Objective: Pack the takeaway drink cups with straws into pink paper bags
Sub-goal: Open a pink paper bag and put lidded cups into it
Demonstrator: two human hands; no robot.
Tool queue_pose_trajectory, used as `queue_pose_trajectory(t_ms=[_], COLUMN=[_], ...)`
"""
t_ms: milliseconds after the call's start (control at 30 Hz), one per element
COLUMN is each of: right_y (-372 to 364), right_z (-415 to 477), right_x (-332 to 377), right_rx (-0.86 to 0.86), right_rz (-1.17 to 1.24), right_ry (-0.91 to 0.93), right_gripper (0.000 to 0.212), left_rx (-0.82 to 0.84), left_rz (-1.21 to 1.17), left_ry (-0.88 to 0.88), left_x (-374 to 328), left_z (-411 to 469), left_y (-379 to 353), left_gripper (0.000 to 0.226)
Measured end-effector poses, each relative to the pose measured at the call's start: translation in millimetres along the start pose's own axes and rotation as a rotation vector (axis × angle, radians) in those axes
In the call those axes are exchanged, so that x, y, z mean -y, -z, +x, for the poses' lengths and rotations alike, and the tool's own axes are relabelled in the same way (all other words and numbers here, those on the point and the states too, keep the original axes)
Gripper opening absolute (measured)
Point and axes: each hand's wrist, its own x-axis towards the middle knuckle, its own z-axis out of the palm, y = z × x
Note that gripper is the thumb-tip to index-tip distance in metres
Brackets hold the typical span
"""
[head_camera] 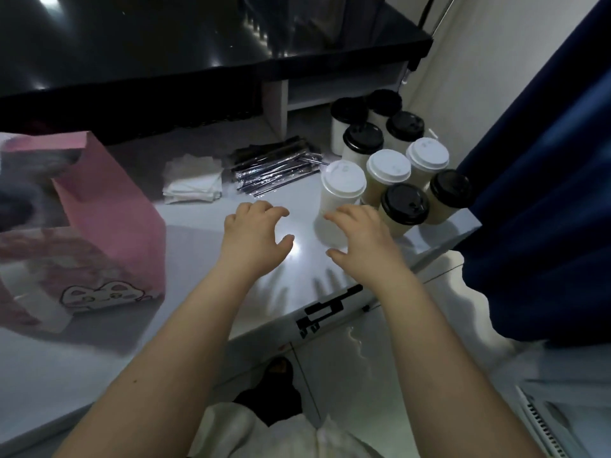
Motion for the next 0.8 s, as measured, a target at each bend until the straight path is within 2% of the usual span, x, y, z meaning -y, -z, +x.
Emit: queue_pose_trajectory(t_ms=[100, 200, 333, 433, 600, 800], right_y=[2.3, 8.1, 12.5, 10.8, 5.0, 9.1], right_z=[36.9, 76.0, 116.2, 132.4, 139.9, 134.9], right_x=[-1.3, -5.2, -16.2, -24.9, -30.4, -5.1], right_rx=[0.000, -0.003, 0.081, 0.150, 0.159, 0.205], right_rz=[-0.037, -0.086, -0.151, -0.180, -0.272, -0.134], right_ry=[-0.034, -0.070, -0.099, -0.103, 0.014, 0.328], right_gripper=[0.067, 0.077, 0.091, 0.097, 0.084, 0.077], left_rx=[0.009, -0.058, -0.149, -0.144, -0.099, -0.247], left_rz=[-0.026, -0.045, -0.073, -0.074, -0.050, -0.054], left_ry=[0.001, -0.016, -0.020, -0.009, 0.084, 0.225], left_x=[8.0, 12.3, 10.7, 9.1, 11.7, 9.9], left_z=[38.1, 76.3, 110.9, 120.2, 119.4, 87.3], left_y=[-3.5, -1.1, 2.7, -1.5, -10.1, 7.0], left_gripper=[0.049, 0.048, 0.046, 0.047, 0.050, 0.048])
